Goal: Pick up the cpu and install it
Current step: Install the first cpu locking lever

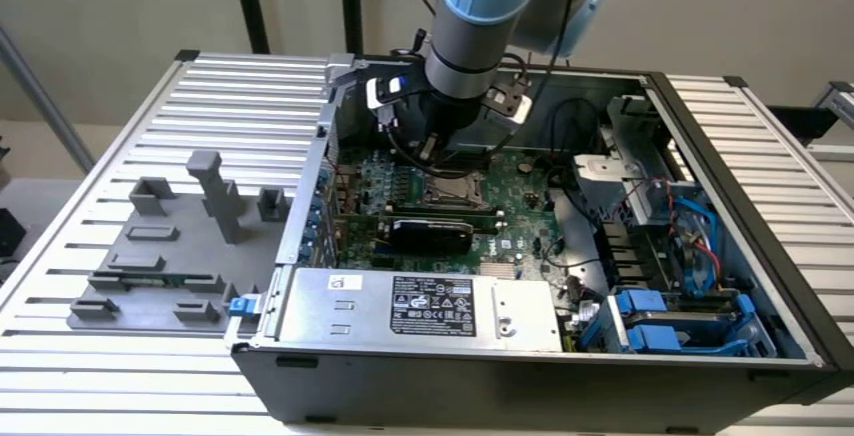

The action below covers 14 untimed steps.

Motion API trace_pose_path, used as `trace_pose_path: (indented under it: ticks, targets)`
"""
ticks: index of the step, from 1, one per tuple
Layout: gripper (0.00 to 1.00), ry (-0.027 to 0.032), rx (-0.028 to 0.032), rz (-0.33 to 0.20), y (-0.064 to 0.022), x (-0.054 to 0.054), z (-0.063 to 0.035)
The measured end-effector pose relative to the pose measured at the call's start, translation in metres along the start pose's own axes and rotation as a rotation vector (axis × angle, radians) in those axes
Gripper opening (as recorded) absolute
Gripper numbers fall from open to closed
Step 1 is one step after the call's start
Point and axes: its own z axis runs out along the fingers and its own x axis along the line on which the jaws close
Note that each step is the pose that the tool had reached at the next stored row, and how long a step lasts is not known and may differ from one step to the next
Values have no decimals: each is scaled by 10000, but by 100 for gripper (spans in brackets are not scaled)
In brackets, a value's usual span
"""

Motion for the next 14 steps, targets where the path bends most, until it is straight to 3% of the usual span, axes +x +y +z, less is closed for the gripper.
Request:
trace_pose_path:
  ticks: [14]
  targets:
    - [11,-18,-15,25,15,51,34]
